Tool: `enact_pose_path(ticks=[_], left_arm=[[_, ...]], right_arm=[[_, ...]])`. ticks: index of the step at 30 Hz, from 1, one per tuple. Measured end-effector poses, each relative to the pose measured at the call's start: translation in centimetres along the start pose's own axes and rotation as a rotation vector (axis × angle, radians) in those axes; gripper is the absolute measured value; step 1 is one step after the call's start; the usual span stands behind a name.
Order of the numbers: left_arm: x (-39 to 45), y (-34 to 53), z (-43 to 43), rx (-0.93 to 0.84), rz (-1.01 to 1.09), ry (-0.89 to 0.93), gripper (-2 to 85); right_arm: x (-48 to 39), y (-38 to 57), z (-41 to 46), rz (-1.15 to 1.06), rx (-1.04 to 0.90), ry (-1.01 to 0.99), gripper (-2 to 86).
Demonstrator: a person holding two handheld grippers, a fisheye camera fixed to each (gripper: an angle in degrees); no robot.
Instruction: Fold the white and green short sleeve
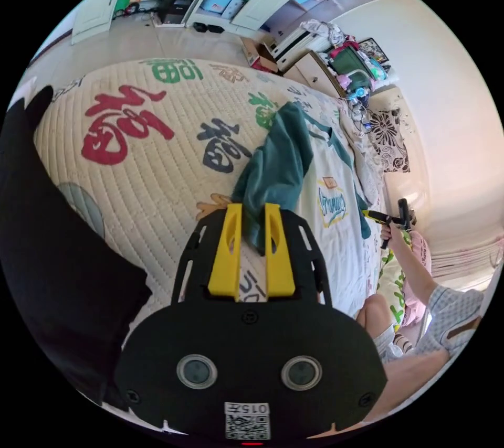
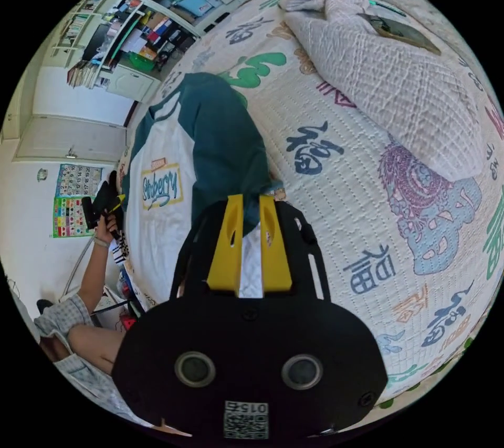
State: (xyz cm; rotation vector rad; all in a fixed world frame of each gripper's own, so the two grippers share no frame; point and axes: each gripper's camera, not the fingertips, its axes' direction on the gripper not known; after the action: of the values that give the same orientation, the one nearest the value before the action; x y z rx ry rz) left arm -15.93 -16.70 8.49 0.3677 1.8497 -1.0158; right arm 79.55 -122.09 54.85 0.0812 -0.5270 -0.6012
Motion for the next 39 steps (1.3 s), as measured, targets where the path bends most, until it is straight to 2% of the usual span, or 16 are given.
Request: enact_pose_path(ticks=[3,7,9,11,13,16,18,20,22,23,25,27,31,34,37,39], left_arm=[[0.7,-1.3,-2.1,0.045,0.032,-0.031,1.7],[2.3,-4.0,-6.6,0.173,0.115,-0.248,1.1],[2.7,-5.4,-7.3,0.197,0.134,-0.335,1.4],[2.5,-6.9,-5.9,0.131,0.145,-0.381,2.0],[2.2,-7.5,-2.6,0.016,0.164,-0.52,4.2],[2.3,-6.8,-0.7,-0.039,0.14,-0.647,7.1],[2.7,-6.0,-1.7,-0.002,0.123,-0.639,7.6],[4.0,-5.3,-4.0,0.128,0.124,-0.632,7.9],[7.0,-5.3,-6.3,0.328,0.212,-0.61,8.2],[7.7,-5.8,-6.2,0.341,0.245,-0.574,8.4],[9.5,-9.4,-3.3,0.242,0.331,-0.382,10.6],[10.3,-12.4,1.1,0.093,0.342,-0.306,11.0],[10.5,-15.6,9.8,-0.154,0.283,-0.414,8.3],[11.2,-15.8,9.9,-0.148,0.329,-0.445,2.2],[11.7,-16.1,8.0,-0.027,0.328,-0.406,1.3],[11.8,-16.2,7.3,0.035,0.305,-0.407,1.5]], right_arm=[[0.3,-0.7,-3.3,0.012,0.113,0.004,2.0],[0.2,-2.9,-7.7,-0.029,0.24,0.221,1.8],[0.0,-4.1,-8.5,-0.04,0.284,0.241,2.4],[0.0,-5.6,-7.6,-0.03,0.256,0.257,4.0],[0.5,-7.3,-5.0,0.033,0.1,0.334,6.5],[0.3,-7.1,-4.2,0.069,0.058,0.45,7.8],[-0.2,-6.5,-5.2,0.071,0.095,0.468,8.2],[-1.9,-6.2,-6.6,-0.012,0.169,0.437,8.4],[-5.4,-7.2,-6.8,-0.199,0.219,0.405,8.9],[-6.2,-7.8,-6.4,-0.233,0.216,0.397,9.2],[-9.1,-11.0,-3.1,-0.329,0.14,0.345,10.3],[-10.5,-13.6,0.6,-0.34,0.04,0.312,10.7],[-12.2,-16.5,7.2,-0.34,-0.149,0.424,9.8],[-12.9,-16.5,7.0,-0.399,-0.144,0.459,1.0],[-13.5,-17.1,5.5,-0.382,-0.059,0.429,-0.4],[-14.0,-17.4,5.4,-0.383,-0.012,0.487,-0.1]])
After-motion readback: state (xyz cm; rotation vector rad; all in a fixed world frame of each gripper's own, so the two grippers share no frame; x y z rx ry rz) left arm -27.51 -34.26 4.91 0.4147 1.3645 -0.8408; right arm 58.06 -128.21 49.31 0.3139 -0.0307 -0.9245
